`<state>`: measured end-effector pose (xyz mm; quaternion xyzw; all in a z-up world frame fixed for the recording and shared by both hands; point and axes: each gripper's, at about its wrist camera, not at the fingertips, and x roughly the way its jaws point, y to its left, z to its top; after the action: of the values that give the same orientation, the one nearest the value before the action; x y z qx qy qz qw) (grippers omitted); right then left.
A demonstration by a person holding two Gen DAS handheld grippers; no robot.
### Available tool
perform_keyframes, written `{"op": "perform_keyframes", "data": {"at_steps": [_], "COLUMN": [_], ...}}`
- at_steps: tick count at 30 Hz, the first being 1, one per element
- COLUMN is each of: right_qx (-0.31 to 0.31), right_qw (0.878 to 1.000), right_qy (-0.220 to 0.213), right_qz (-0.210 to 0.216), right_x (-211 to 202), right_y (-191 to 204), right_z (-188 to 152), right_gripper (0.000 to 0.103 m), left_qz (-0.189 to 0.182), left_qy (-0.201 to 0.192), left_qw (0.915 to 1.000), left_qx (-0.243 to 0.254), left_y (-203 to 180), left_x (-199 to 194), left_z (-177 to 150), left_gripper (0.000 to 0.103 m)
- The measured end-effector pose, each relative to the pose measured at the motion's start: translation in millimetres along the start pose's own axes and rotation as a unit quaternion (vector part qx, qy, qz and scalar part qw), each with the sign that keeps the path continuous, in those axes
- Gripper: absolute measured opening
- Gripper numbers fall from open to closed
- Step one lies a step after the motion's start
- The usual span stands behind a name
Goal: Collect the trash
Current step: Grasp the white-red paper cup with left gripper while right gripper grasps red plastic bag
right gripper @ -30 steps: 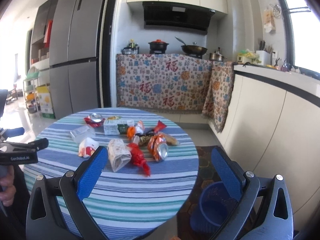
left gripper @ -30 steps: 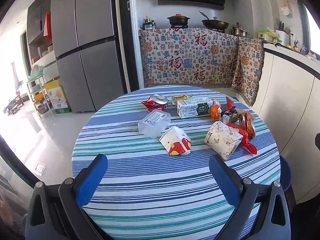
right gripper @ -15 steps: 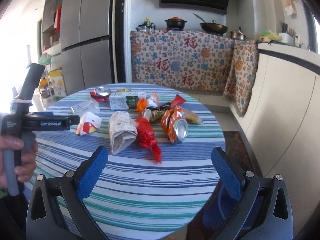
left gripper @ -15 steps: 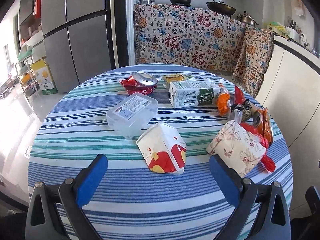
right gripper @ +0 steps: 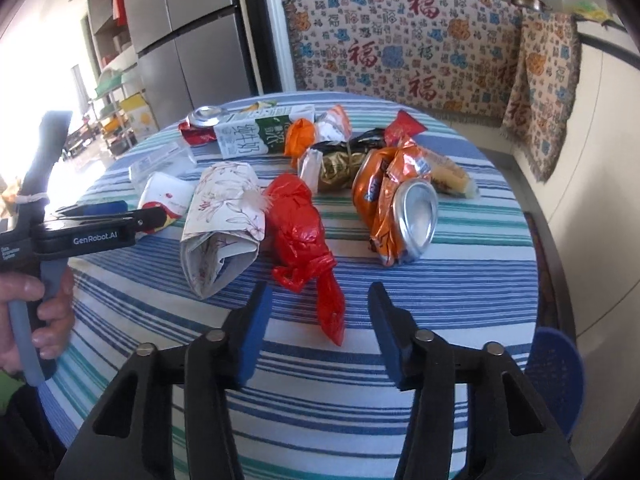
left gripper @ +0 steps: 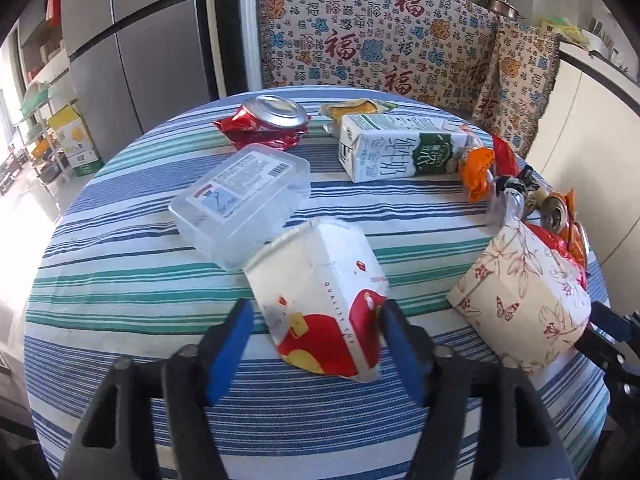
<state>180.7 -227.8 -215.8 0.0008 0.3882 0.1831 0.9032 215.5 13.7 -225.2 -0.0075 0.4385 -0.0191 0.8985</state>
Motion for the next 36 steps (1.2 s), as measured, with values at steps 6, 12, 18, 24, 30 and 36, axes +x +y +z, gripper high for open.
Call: {"op": "perform_keyframes", "data": {"at_steps": [6,12,18,24,30,36], "right_qx": [0.013,0.023,0.017,0.031,0.038,0.062], "right_qw": [0.999,0.998,0.999,0.999,0.999,0.997], "right_qy": [0.011,0.01,-0.014,-0.025,-0.004,0.027], "right_qz": [0.027,0.06,0.028,-0.004,0.003,0.022], "right_x": [-2,-22,-38,-36,-7,17], "right_y": [6,22,27,11,2,-2], "right_z": [-6,-17,-14,4,22,28], "right_gripper": [0.009,0.008,0.02,0.046,0.049,0.031], "left_qz": [-0.018,-0.038,-0.055,-0.063,-0.039,-0.044], "left_qy": [-0.009,0.008,-0.009,0.041,0.041,0.033], "left_qw": [0.9991,0.9977,0.9978,0.9968,0.997,0.9964], "left_qx": [0.036,0.056,0.035,0.028,0.052,0.065], "left_y": [-3,12,23,17,6,4], "left_x": [-19,-42,-51,-9,8,9], "left_z": [-6,-20,-16,4,8,9], "left_gripper": [0.03,0.026,0.071,0.072,0.072,0.057]}}
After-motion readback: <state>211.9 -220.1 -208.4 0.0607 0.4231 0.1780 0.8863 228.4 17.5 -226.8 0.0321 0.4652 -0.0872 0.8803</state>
